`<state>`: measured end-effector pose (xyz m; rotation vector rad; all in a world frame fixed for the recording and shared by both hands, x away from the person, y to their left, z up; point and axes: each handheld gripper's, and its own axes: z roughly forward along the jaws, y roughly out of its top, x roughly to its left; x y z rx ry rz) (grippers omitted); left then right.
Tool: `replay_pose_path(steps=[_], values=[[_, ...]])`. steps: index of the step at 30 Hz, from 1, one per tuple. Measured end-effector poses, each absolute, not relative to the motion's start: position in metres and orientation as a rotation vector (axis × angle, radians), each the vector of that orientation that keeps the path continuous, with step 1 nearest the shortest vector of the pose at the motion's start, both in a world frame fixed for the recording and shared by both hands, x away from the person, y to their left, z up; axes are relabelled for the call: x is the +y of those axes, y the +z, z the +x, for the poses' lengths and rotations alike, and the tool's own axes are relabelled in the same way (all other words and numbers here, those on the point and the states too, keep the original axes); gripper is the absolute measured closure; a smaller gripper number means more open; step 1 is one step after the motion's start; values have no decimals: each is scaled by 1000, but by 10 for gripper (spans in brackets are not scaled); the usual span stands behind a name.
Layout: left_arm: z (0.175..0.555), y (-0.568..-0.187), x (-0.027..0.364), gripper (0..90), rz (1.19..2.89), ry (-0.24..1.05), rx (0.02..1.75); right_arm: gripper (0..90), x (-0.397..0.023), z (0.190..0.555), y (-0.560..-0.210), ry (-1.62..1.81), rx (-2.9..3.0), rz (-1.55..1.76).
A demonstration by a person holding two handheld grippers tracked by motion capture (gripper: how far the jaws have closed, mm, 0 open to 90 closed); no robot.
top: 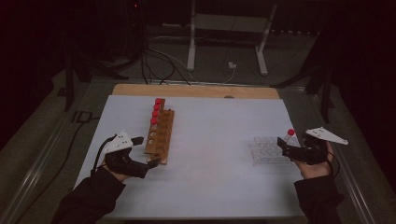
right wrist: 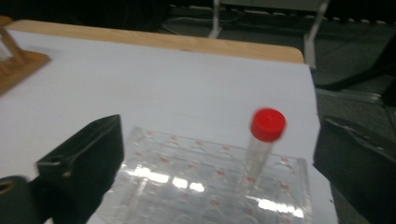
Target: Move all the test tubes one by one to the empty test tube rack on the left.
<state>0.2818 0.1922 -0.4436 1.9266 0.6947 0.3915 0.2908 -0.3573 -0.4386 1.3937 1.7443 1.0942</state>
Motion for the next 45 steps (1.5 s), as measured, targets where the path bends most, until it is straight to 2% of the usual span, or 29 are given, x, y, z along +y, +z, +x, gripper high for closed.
replay_pose_path(steps=[5,12,21,27,35,41,45], values=[[281,-444,192,19,1930,393,694,71,-364,296,-449,1054,1738,1451],[282,-445,192,19,1938,390,695,225,-369,302,-459,1002,1729,1509],[282,-445,192,19,1935,383,693,466,-369,310,-465,977,1746,1539],[283,-445,192,19,1936,380,694,568,-368,316,-469,943,1751,1553],[284,-445,193,19,1934,382,697,635,-368,321,-472,934,1746,1570],[283,-444,192,19,1933,383,695,717,-365,325,-471,919,1751,1562],[283,-444,193,19,1931,383,696,736,-365,325,-471,913,1751,1561]])
